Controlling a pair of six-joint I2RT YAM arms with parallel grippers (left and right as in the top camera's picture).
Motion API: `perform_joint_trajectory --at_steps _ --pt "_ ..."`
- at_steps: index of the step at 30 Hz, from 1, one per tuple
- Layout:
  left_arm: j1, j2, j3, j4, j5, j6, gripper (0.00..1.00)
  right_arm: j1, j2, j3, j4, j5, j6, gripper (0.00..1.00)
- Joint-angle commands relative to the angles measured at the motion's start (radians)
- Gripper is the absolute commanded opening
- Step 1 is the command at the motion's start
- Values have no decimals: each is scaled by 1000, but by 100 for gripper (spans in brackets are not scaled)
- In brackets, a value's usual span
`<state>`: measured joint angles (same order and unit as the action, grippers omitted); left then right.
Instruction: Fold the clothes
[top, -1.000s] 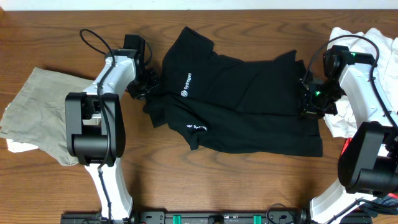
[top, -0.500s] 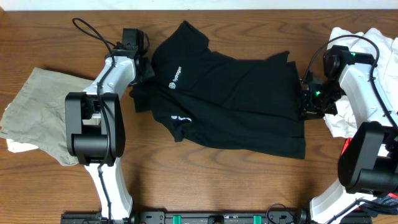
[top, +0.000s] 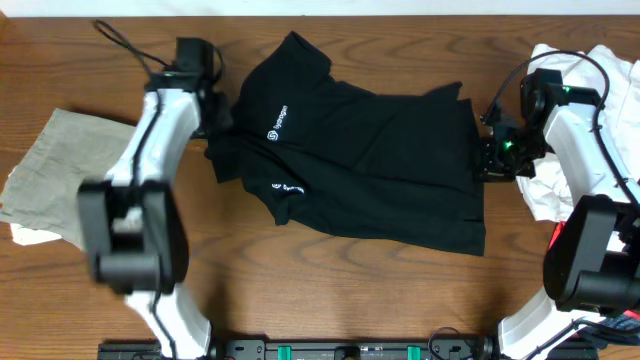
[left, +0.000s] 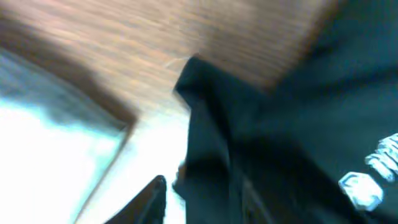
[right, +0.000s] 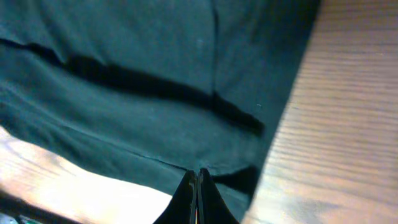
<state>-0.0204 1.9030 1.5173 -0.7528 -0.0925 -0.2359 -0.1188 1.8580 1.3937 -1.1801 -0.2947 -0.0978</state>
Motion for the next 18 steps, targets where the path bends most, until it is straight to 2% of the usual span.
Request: perform_joint_trajectory --at_steps 1,7,14,18 --pt "3 -137 25 -80 22 -24 46 42 -14 -55 32 -65 -16 1" --pt "3 -135 -5 -196 74 -24 46 89 -14 -186 169 -75 -4 1" --pt "3 -92 -111 -179 133 -24 46 101 -14 -310 325 -76 13 1" --pt "3 -92 -181 -114 175 -24 53 101 -14 -332 343 -76 15 1"
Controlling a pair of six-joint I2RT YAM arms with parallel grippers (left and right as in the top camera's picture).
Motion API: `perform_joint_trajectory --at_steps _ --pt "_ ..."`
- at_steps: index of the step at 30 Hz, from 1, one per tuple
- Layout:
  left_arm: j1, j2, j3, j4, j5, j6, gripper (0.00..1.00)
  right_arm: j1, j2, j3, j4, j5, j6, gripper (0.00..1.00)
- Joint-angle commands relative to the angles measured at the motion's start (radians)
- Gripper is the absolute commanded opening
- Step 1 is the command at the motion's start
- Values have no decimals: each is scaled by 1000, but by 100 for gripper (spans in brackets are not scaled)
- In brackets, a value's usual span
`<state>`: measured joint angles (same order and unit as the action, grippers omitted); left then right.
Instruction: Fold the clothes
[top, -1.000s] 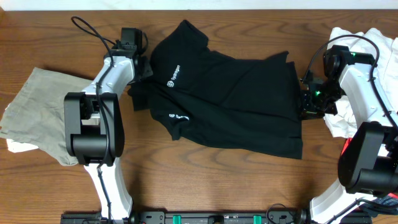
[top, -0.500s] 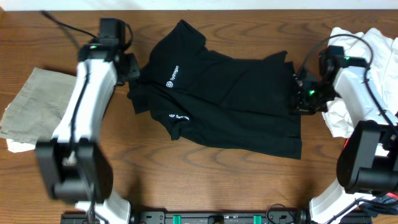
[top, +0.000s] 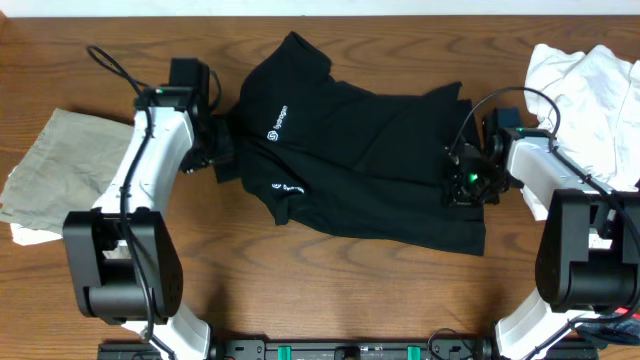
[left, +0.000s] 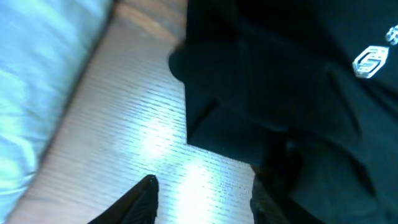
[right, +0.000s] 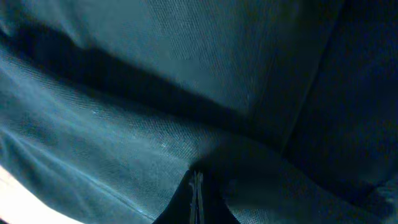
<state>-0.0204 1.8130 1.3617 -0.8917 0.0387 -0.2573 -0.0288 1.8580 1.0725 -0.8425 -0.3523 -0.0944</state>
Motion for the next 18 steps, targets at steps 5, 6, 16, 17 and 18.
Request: perform_joint_trajectory --at_steps 5,6,16,17,18 --pt "3 -2 -113 122 60 -3 60 11 -14 -11 0 -18 11 1" --pt "3 -2 -127 140 71 -3 60 11 -14 -11 0 -18 11 1" --pt "3 -2 -212 336 168 2 62 11 -14 -11 -5 -18 11 1" --pt "3 -2 -212 336 173 1 63 11 -14 -11 -5 -18 11 1" --pt "3 -2 -214 334 175 2 63 11 -14 -11 -6 -18 11 1"
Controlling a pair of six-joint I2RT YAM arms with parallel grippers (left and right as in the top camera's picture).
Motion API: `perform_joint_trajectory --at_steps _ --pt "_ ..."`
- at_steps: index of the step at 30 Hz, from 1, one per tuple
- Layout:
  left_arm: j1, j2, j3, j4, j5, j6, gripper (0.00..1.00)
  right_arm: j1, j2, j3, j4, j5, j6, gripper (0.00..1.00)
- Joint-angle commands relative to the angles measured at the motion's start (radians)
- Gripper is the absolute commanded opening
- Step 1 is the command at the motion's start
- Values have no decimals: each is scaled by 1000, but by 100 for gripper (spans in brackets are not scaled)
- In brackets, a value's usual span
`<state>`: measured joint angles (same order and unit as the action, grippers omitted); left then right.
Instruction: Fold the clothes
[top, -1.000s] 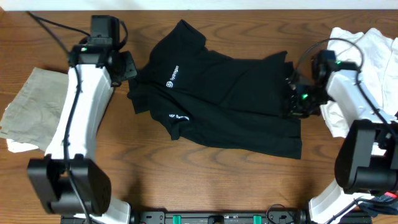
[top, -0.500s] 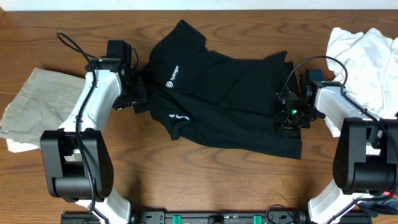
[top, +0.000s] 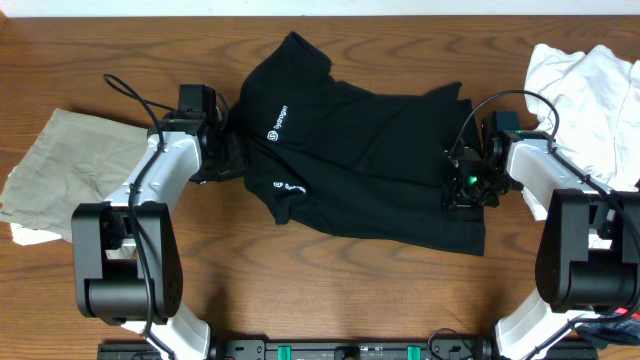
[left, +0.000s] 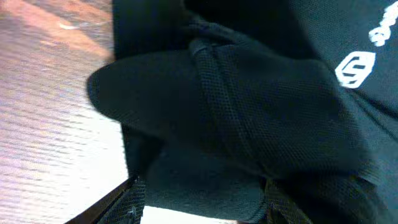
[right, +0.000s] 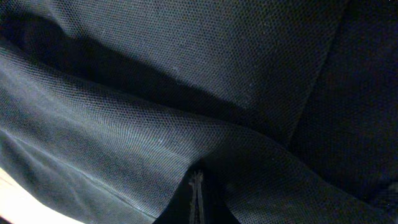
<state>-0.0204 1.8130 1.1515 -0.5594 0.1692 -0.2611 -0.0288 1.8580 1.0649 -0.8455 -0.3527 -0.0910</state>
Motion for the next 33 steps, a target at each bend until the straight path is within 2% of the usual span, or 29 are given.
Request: perform_joint_trajectory --at_steps 1,5,12,13,14,15,17,18,24,33 --pt "3 -1 -6 2 40 5 63 11 -14 -3 -2 -18 8 1" --pt "3 16 -38 20 -26 5 63 11 -14 -3 -3 -18 8 1" --pt "3 100 -49 64 -27 5 63 11 -14 -3 -9 -17 8 1" --pt "3 111 -49 70 -27 5 59 11 -14 -3 -11 -17 8 1" --pt "3 119 -49 72 -28 6 47 11 -14 -3 -13 -15 8 1" --pt "3 128 -49 71 -32 6 27 11 -14 -3 -15 -10 8 1" --pt "3 137 -49 60 -50 5 9 10 -14 -3 -18 -10 8 1" --pt "3 138 -49 48 -76 5 7 9 -14 -3 -18 -10 8 1" --pt "21 138 -49 -63 -417 -48 6 8 -14 -3 -18 6 8 1" --pt "111 138 -49 -144 -523 -102 6 8 -14 -3 -17 16 8 1"
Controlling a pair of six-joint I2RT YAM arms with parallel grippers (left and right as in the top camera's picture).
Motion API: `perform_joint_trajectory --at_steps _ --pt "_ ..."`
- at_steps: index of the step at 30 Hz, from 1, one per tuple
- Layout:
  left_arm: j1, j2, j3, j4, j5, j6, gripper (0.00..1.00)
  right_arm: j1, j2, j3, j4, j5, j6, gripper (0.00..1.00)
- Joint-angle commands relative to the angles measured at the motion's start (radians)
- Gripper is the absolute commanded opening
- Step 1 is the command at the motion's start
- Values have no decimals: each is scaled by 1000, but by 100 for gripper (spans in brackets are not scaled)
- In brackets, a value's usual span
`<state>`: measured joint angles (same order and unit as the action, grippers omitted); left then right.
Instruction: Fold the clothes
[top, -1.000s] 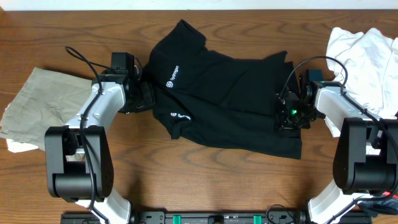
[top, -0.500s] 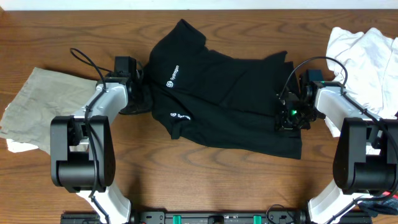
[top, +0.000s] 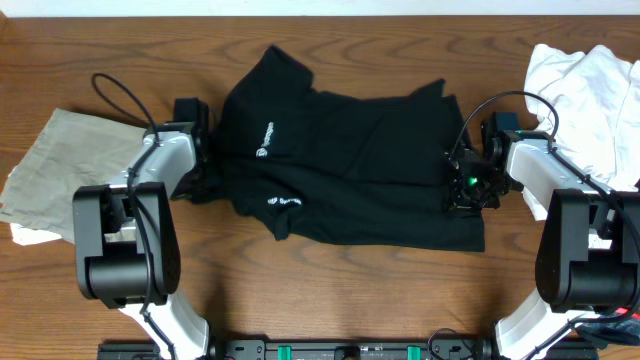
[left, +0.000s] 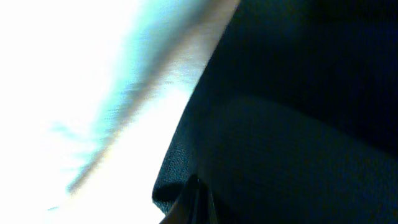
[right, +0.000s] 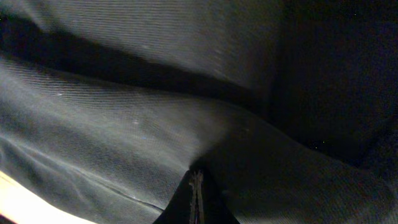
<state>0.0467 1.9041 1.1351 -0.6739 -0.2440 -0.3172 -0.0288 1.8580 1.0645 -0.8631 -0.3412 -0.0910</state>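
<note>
A black polo shirt (top: 350, 170) with white logos lies spread across the middle of the table, collar at the far left. My left gripper (top: 204, 174) is at the shirt's left edge and is shut on it; in the left wrist view the closed fingertips (left: 198, 194) pinch dark fabric (left: 298, 124). My right gripper (top: 461, 190) sits on the shirt's right side near the hem, also shut on the cloth; in the right wrist view the gripper (right: 196, 185) has its tips closed in a fold of the black fabric (right: 124, 124).
A tan cloth (top: 60, 165) lies flat at the left edge of the table. A heap of white clothes (top: 590, 75) sits at the back right. Bare wooden table (top: 330, 290) shows in front of the shirt.
My left gripper, then open around the sleeve fold, is now shut on the shirt's left edge. The shirt has shifted left and lies straighter. The right gripper stays put.
At first my left gripper hovered open by the shirt's left sleeve and my right gripper was shut at the shirt's right edge. Then the right gripper sat further in on the fabric. The left closed in around the sleeve, and now holds it, the shirt drawn leftwards.
</note>
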Motion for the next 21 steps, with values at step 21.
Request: perform_joint_trajectory --at_steps 21 --pt "212 47 -32 -28 12 -42 14 -161 -14 -3 43 191 187 1"
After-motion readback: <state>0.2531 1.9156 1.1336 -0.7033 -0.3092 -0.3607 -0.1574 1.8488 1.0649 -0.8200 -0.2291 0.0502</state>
